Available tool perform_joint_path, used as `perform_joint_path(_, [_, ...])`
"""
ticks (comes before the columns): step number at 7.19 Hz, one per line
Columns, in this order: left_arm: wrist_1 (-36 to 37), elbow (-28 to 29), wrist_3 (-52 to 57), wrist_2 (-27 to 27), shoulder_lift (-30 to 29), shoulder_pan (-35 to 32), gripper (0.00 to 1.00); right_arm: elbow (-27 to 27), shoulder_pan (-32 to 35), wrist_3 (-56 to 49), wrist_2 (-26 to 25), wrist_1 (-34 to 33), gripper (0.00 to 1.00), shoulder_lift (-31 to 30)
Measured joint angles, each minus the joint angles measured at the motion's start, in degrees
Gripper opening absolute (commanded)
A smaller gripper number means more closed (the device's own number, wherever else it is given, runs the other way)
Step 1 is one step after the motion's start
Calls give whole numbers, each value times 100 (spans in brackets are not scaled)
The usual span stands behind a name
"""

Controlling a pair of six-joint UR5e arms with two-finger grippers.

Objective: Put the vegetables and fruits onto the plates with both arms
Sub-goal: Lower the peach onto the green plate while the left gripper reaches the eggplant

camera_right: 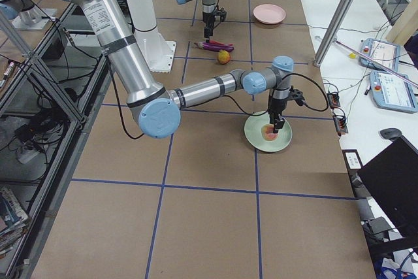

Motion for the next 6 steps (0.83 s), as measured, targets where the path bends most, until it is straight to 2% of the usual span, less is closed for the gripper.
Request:
perform_joint_path(2, [625,-198,-32,279,-21,278,100,-130,-8,9,142,233,100,76])
perform_joint_path(3, [789,-226,-38,309,-19,478,100,-121,-4,7,371,238,100,129])
perform_joint_path(6, [863,-142,-31,311,-46,768,94,10,6,90,876,255,100,286])
